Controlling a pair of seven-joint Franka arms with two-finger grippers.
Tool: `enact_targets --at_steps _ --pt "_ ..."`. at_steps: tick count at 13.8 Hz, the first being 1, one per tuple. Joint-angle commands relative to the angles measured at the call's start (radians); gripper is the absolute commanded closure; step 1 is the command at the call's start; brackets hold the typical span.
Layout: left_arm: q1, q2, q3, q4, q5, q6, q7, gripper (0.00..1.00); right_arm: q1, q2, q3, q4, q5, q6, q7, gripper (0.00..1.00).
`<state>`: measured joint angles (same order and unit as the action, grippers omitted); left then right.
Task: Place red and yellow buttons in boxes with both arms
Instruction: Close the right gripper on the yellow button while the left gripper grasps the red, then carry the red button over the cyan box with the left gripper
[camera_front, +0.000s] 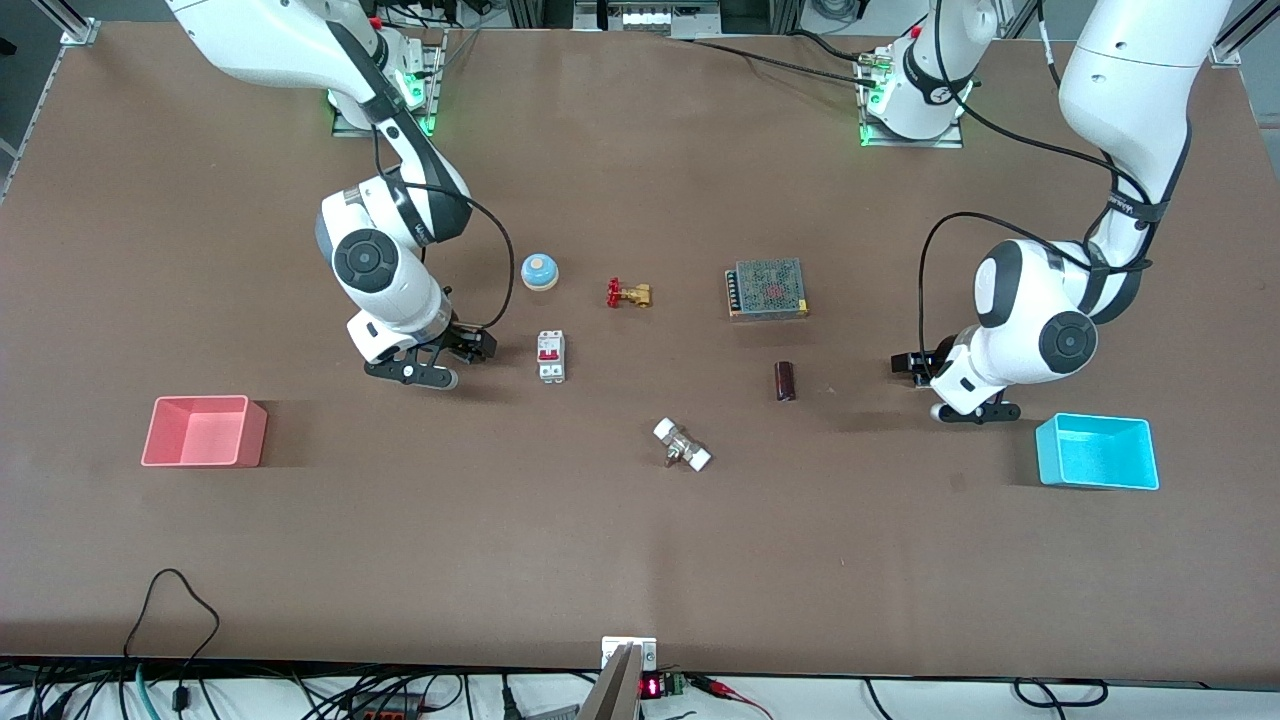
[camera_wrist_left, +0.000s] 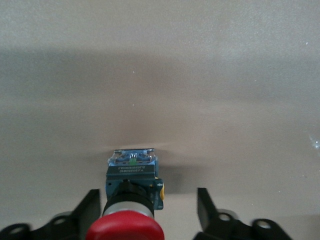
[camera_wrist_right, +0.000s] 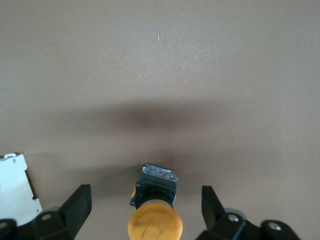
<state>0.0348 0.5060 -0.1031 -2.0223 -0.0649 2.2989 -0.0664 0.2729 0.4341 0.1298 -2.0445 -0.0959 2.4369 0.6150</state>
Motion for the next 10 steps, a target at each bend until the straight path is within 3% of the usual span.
enact_targets --at_steps 1,4,7,10 --pt "0.005 -0.008 0.0 -0.003 0.016 0.014 0.025 0.34 -0.001 0.006 0.001 -0.006 -0.008 0.01 -0.017 0.07" --pt "0.005 -0.006 0.005 -0.001 0.014 0.017 0.025 0.45 -0.003 0.006 0.001 -0.011 -0.01 0.008 -0.017 0.08" --pt "0.013 -0.017 0.011 0.01 0.013 0.016 0.023 0.62 -0.003 0.006 0.001 -0.013 -0.01 0.007 -0.015 0.12" --pt "0.059 -0.085 0.033 0.062 0.014 -0.012 0.017 0.64 -0.001 0.006 0.001 -0.023 -0.01 0.007 -0.015 0.2"
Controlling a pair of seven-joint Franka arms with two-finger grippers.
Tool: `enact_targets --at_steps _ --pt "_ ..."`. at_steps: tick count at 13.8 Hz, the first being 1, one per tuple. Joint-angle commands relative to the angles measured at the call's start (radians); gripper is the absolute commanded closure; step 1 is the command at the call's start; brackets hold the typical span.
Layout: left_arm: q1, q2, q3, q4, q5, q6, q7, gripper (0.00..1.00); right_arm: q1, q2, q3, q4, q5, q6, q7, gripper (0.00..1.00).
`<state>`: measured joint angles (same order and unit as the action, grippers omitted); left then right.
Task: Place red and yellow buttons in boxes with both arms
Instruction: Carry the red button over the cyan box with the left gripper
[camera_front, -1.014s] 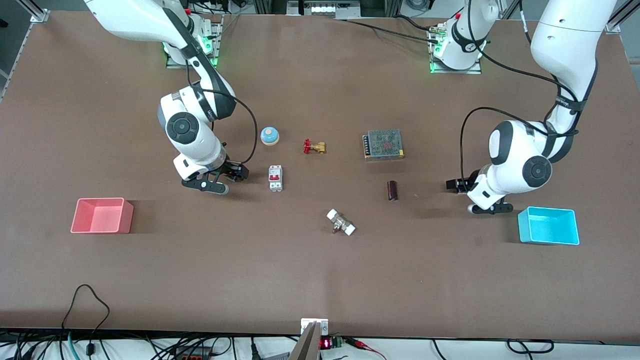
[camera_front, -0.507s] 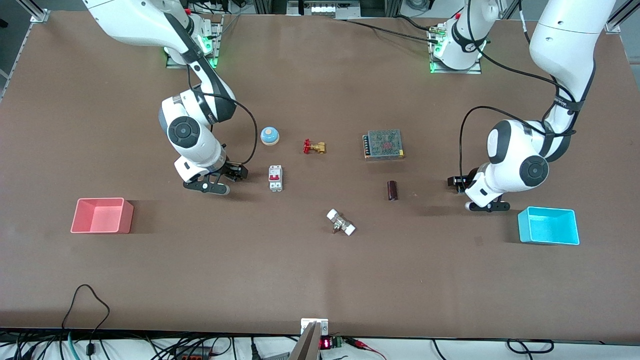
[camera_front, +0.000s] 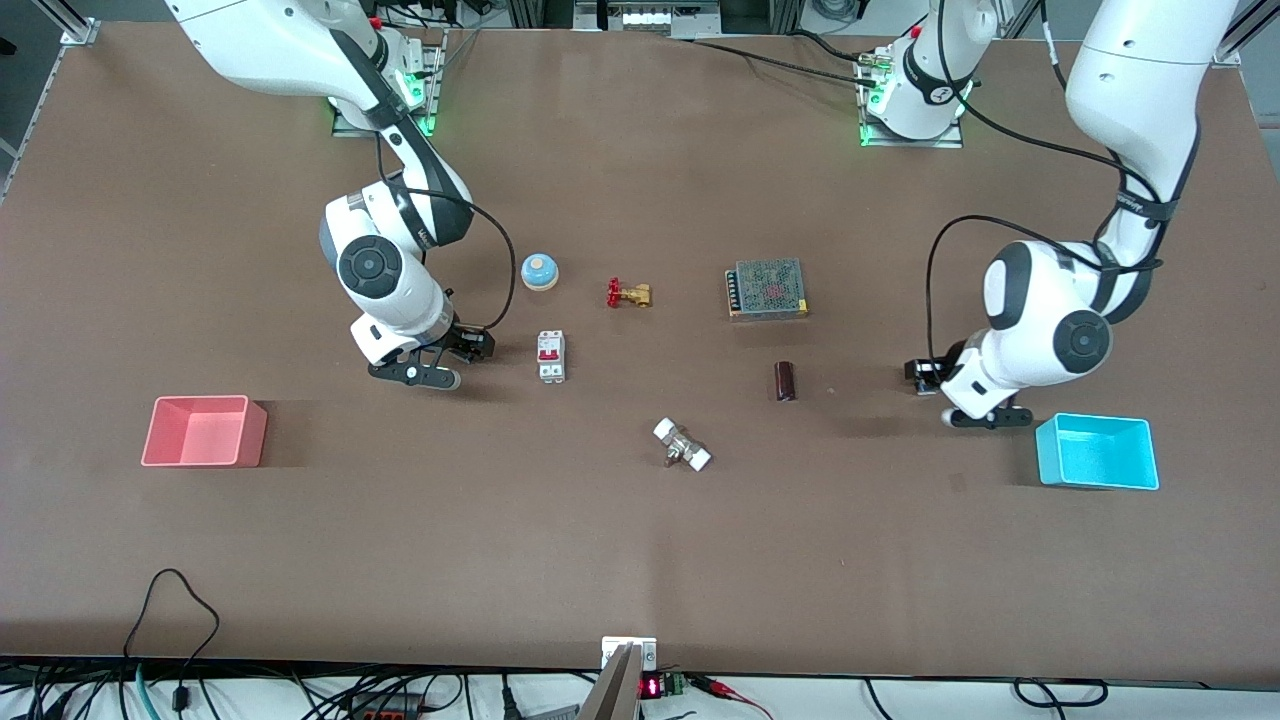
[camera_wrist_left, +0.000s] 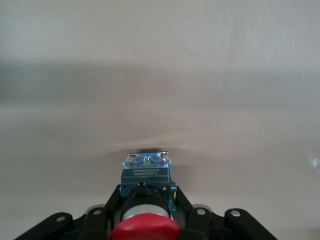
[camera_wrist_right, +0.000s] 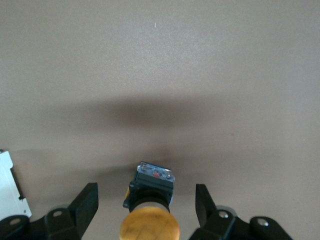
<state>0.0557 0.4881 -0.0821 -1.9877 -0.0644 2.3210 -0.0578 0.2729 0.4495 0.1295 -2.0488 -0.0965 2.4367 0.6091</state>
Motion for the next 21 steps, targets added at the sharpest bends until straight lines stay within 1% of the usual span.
enact_targets --at_steps 1,3,4,7,9,10,12,14,15,18,19,20,21 --pt "0.059 -0.084 0.013 0.061 0.014 -0.081 0.009 0.64 -0.001 -0.009 0.001 -0.022 -0.009 0.008 -0.011 0.25" --pt "0.113 -0.08 0.013 0.177 0.014 -0.202 0.01 0.64 0.0 -0.009 0.001 -0.027 -0.011 0.008 -0.011 0.32" --pt "0.128 -0.068 0.015 0.217 0.015 -0.238 0.01 0.64 0.0 -0.009 0.001 -0.027 -0.011 0.008 -0.012 0.35" --pt "0.164 -0.051 0.022 0.236 0.055 -0.232 0.044 0.64 -0.001 -0.008 0.001 -0.027 -0.011 0.008 -0.014 0.55" --pt "0.177 0.028 0.028 0.32 0.06 -0.198 0.058 0.64 -0.001 -0.008 0.001 -0.027 -0.011 0.008 -0.015 0.65" --pt "0.182 0.055 0.044 0.354 0.072 -0.192 0.097 0.64 -0.001 -0.008 0.001 -0.027 -0.011 0.008 -0.015 0.67" --pt "0.209 0.102 0.051 0.42 0.077 -0.192 0.177 0.65 -0.003 -0.008 0.001 -0.027 -0.011 0.007 -0.028 0.69" --pt "0.228 0.141 0.05 0.467 0.077 -0.192 0.271 0.65 -0.023 -0.04 -0.002 -0.018 -0.009 0.004 -0.116 0.69" --pt "0.236 0.156 0.051 0.484 0.077 -0.192 0.304 0.65 -0.055 -0.084 -0.005 -0.014 -0.009 -0.033 -0.19 0.69" --pt "0.239 0.193 0.051 0.509 0.077 -0.164 0.396 0.65 -0.18 -0.221 -0.005 0.064 -0.006 -0.256 -0.44 0.69" --pt "0.242 0.204 0.051 0.509 0.077 -0.163 0.42 0.65 -0.225 -0.251 -0.005 0.09 -0.006 -0.301 -0.538 0.69" --pt "0.242 0.211 0.051 0.509 0.077 -0.163 0.43 0.65 -0.274 -0.267 -0.005 0.116 -0.006 -0.318 -0.636 0.69" --pt "0.242 0.217 0.051 0.509 0.078 -0.163 0.438 0.65 -0.318 -0.265 -0.007 0.151 -0.002 -0.33 -0.717 0.69"
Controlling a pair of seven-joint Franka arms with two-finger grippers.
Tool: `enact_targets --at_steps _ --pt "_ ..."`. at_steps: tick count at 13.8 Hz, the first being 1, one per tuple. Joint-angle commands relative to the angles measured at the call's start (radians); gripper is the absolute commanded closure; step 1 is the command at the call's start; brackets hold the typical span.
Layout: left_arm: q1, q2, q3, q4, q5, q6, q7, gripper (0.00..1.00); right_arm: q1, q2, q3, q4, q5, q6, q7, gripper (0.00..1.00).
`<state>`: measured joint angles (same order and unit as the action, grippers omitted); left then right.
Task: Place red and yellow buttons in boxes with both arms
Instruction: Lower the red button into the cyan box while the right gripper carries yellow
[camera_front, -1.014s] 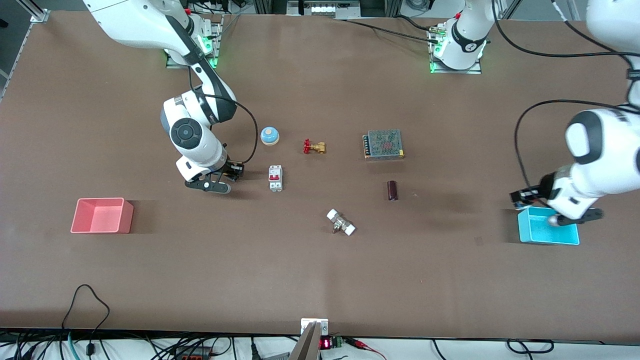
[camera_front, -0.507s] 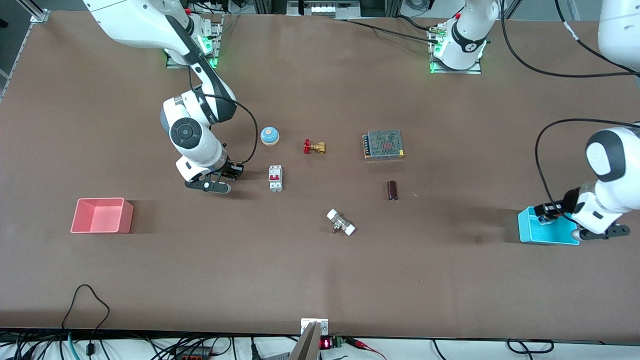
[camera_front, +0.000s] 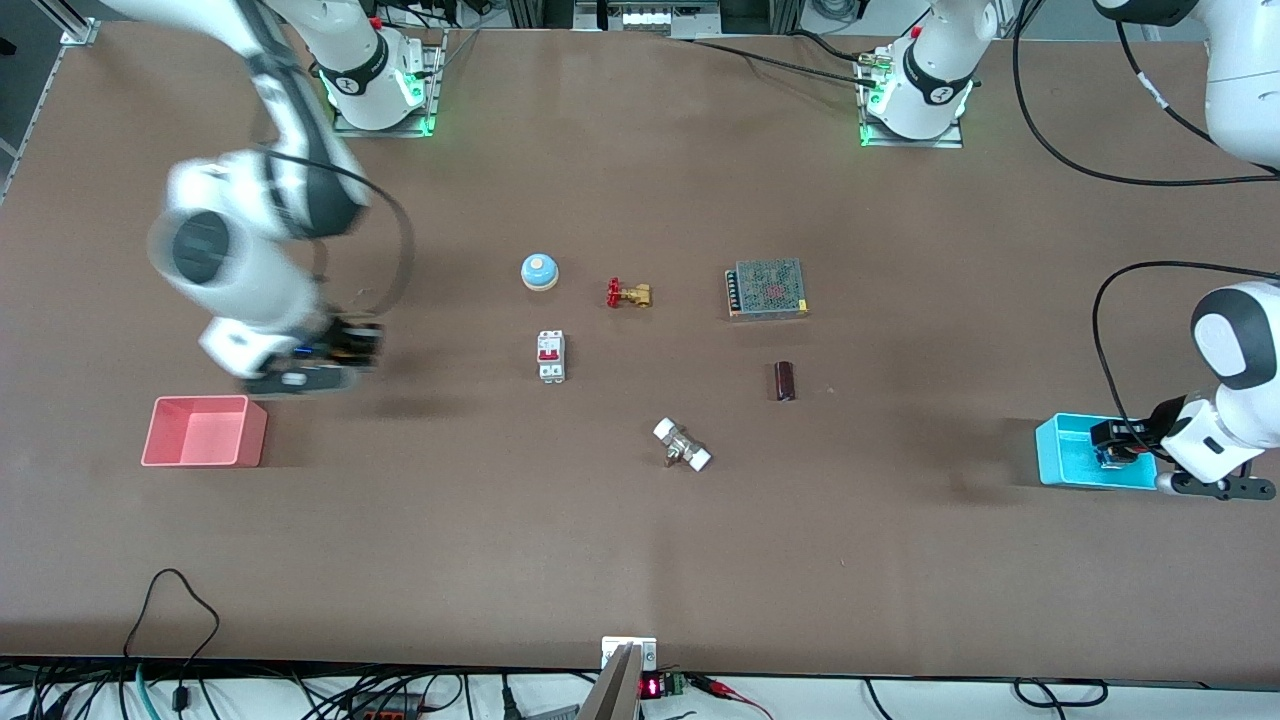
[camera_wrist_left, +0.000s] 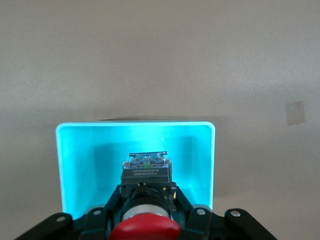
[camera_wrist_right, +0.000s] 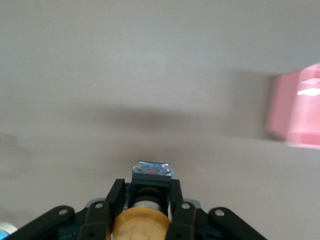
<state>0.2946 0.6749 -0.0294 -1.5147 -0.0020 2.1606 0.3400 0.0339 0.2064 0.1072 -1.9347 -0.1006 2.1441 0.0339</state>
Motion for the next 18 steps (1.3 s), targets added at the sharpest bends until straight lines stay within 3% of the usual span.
enact_targets --at_steps 1,3,7,10,15,17,18 --pt "0.005 0.041 -0.001 0.036 0.014 0.001 0.05 0.65 -0.121 -0.007 0.014 0.086 0.01 -0.062 -0.242 0.69" --pt "0.006 0.052 0.0 0.039 0.014 0.004 0.051 0.65 -0.192 0.054 -0.01 0.155 0.019 -0.064 -0.404 0.69" --pt "0.005 0.072 0.019 0.041 0.011 0.027 0.048 0.65 -0.259 0.212 -0.04 0.262 0.056 -0.029 -0.524 0.68" --pt "0.005 0.095 0.026 0.062 0.01 0.031 0.051 0.65 -0.299 0.281 -0.041 0.27 0.099 0.094 -0.621 0.68" --pt "0.006 0.117 0.025 0.062 0.004 0.031 0.051 0.61 -0.333 0.37 -0.041 0.267 0.114 0.174 -0.623 0.68" --pt "0.005 0.123 0.025 0.062 0.003 0.033 0.047 0.49 -0.339 0.386 -0.041 0.263 0.118 0.206 -0.625 0.68" --pt "0.005 0.123 0.025 0.062 0.003 0.033 0.042 0.25 -0.339 0.395 -0.041 0.263 0.118 0.218 -0.625 0.68"
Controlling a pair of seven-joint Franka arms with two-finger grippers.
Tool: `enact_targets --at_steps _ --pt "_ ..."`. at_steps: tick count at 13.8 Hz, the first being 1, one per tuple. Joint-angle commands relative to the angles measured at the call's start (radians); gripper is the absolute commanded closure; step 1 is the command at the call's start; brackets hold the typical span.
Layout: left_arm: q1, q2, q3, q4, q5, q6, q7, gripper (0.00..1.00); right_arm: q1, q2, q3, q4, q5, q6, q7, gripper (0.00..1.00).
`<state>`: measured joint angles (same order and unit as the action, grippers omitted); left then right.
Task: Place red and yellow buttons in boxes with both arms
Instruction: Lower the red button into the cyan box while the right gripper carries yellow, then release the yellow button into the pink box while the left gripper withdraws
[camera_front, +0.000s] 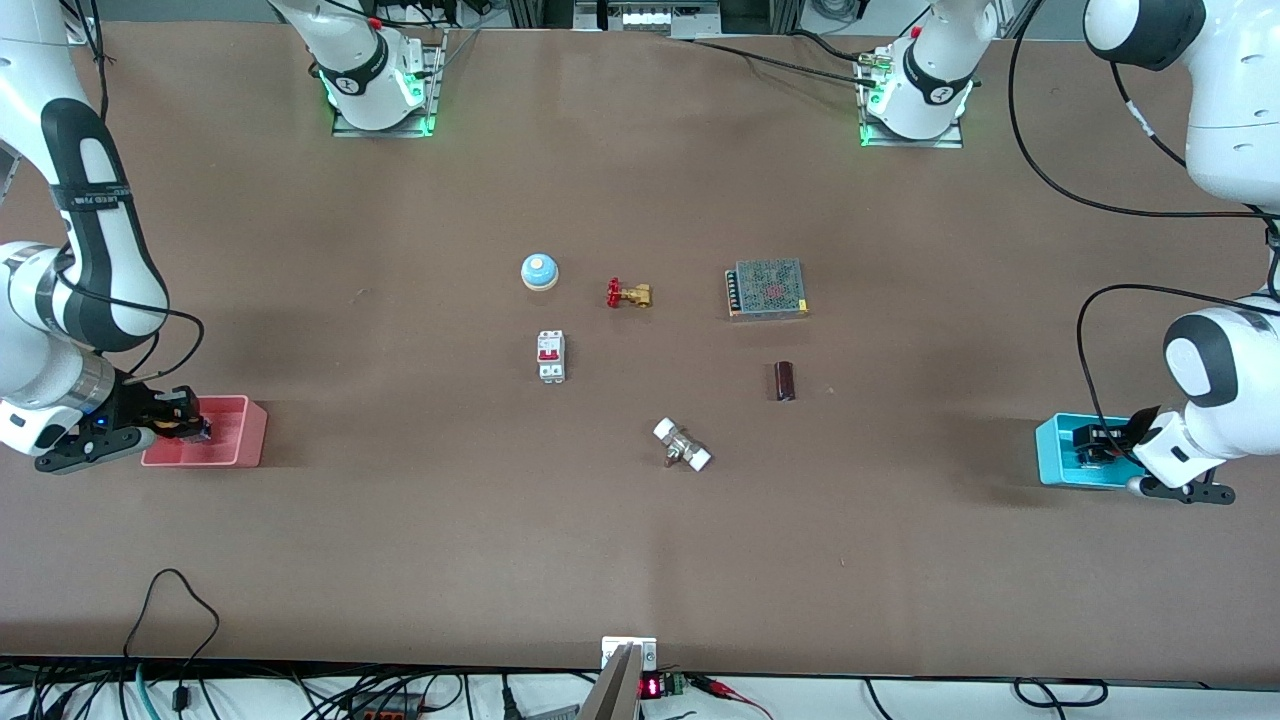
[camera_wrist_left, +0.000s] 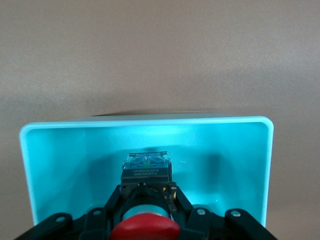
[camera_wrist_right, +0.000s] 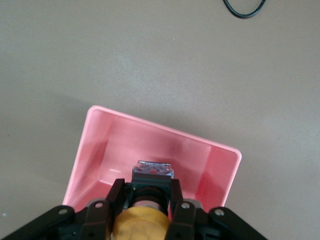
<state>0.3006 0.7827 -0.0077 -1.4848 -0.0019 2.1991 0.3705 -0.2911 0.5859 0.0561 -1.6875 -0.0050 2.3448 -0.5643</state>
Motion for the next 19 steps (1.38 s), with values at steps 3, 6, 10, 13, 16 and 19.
enact_targets --at_steps 3,6,10,13,16,19 --pt "-0.006 -0.003 0.003 0.031 -0.056 -0.007 0.007 0.0 -0.016 0.04 0.01 0.015 0.022 0.059 -0.025 0.68" --pt "-0.009 -0.083 0.002 0.009 -0.061 -0.024 0.007 0.0 -0.014 0.052 0.01 0.014 0.023 0.077 -0.014 0.67" --pt "-0.06 -0.248 -0.008 -0.052 -0.07 -0.096 0.007 0.0 -0.007 0.063 0.01 0.012 0.048 0.077 -0.006 0.67" --pt "-0.15 -0.373 -0.006 -0.061 -0.069 -0.169 -0.069 0.0 -0.005 0.066 0.011 0.011 0.051 0.079 -0.003 0.67" --pt "-0.213 -0.462 -0.006 -0.063 -0.066 -0.271 -0.235 0.0 -0.002 0.074 0.011 0.009 0.053 0.079 -0.003 0.67" --pt "-0.236 -0.558 -0.006 -0.086 -0.064 -0.331 -0.344 0.0 0.0 0.08 0.011 0.009 0.053 0.079 -0.003 0.48"
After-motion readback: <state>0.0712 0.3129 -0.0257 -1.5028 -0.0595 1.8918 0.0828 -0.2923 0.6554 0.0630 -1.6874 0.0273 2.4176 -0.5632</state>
